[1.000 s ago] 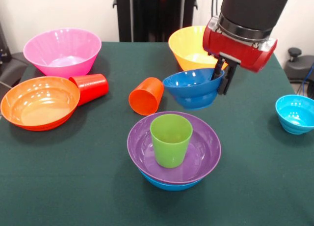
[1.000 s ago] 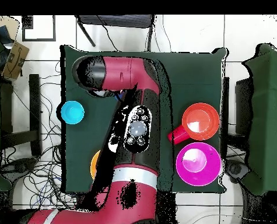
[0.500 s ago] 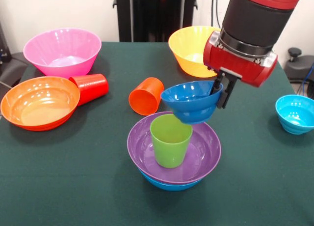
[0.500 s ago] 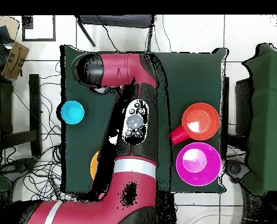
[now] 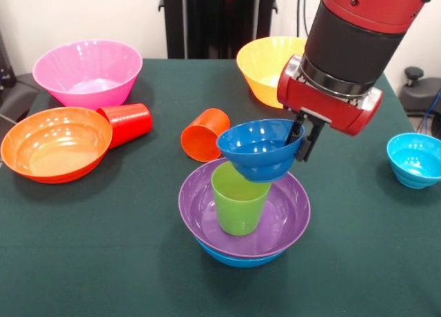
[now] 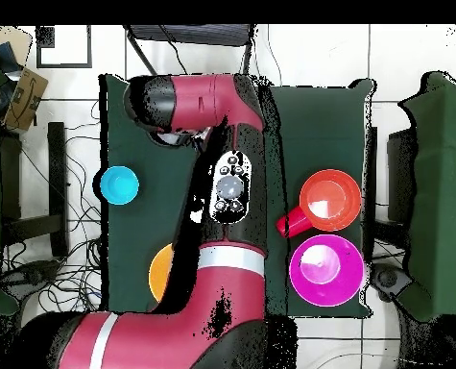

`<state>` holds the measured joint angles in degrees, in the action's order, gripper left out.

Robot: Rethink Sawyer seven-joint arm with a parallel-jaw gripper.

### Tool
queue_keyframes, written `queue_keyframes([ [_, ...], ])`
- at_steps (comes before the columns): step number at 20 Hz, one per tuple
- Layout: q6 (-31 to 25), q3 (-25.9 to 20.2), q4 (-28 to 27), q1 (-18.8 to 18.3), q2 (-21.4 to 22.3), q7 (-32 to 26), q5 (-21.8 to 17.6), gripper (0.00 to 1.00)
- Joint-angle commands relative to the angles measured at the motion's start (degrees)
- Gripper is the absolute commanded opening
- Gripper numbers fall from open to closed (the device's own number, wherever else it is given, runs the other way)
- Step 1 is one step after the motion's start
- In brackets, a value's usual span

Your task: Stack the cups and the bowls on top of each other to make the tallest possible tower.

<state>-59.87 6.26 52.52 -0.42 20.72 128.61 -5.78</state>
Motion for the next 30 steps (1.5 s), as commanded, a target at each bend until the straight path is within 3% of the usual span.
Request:
queue_keyframes([
  [1,-8.6,-7.2,-5.0,-1.3,-2.1,-20.5,-5.3,0.0],
  [30,-2.5,-6.8,-0.6,-3.6,-1.2,-24.4,-7.4,0.0],
])
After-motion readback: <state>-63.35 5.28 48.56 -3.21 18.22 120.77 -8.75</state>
